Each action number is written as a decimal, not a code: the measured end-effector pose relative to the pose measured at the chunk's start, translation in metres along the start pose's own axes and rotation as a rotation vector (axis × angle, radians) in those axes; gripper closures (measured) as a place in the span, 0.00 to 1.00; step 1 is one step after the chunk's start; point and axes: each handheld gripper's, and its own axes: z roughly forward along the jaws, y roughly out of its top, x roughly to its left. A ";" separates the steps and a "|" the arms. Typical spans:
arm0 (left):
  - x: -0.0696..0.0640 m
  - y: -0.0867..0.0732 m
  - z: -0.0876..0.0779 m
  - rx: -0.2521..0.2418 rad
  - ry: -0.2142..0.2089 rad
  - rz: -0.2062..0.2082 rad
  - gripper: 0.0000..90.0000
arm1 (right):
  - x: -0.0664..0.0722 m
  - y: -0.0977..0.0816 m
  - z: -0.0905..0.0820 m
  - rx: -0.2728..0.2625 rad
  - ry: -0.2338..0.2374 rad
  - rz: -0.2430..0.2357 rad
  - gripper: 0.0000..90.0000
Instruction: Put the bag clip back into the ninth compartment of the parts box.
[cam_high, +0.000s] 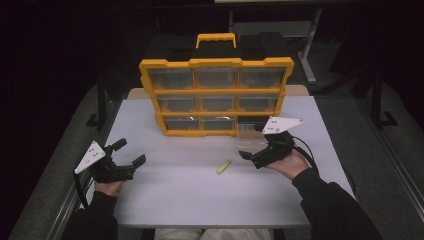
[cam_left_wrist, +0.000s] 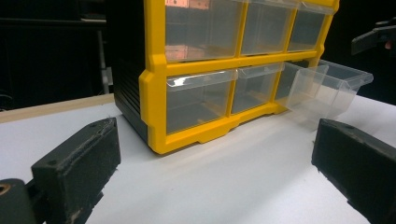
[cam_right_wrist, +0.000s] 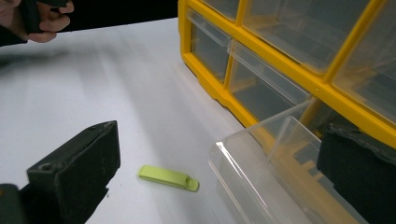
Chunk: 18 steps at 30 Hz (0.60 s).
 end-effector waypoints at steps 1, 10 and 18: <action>0.000 0.000 0.000 0.001 -0.001 0.001 0.01 | 0.000 0.001 0.003 0.005 0.004 -0.005 0.00; 0.000 0.000 0.001 0.004 -0.001 0.003 0.01 | 0.003 0.008 0.016 0.050 0.032 -0.035 0.00; 0.000 0.000 0.001 0.004 -0.002 0.003 0.01 | 0.006 0.013 0.025 0.083 0.060 -0.055 0.00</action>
